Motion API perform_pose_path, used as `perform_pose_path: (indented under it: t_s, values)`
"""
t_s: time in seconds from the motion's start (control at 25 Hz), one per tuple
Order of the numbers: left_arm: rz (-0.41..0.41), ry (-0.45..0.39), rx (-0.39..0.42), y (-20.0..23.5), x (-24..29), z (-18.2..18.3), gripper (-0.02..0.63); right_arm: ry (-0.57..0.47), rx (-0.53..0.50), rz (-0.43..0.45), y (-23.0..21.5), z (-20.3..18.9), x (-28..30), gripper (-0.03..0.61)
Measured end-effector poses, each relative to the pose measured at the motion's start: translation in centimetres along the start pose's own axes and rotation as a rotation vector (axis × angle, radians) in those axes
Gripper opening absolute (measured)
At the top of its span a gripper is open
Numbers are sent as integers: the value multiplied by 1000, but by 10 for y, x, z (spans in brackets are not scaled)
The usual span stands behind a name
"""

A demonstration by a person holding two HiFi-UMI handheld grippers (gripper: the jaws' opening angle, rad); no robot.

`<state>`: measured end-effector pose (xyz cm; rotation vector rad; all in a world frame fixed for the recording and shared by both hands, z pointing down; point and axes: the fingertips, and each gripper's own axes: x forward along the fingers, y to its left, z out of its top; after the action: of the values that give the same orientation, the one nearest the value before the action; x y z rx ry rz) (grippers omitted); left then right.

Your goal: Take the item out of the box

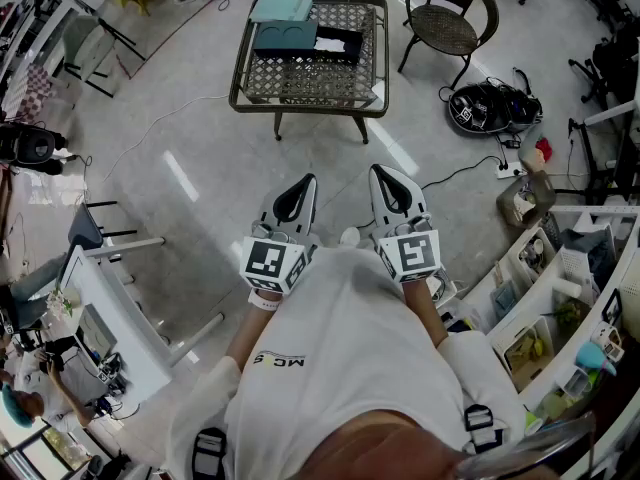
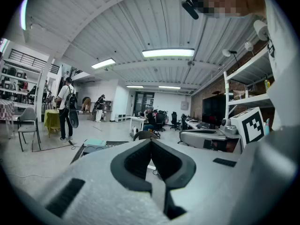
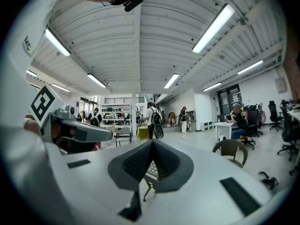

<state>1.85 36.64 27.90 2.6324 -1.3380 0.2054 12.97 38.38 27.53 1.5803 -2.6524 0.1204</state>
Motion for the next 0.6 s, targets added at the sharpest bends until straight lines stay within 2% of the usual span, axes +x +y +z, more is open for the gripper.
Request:
perform_pose_path:
  t_s: [0.28, 0.4, 0.6]
  values:
    - [-7, 1, 9, -19, -11, -4, 17, -14, -33, 33, -4, 2, -3, 14]
    - [-15, 12, 3, -19, -4, -7, 17, -35, -20, 39, -7, 4, -4, 14]
    - [-42, 24, -3, -10, 16, -7, 17, -14, 9, 14, -21, -6, 7, 14]
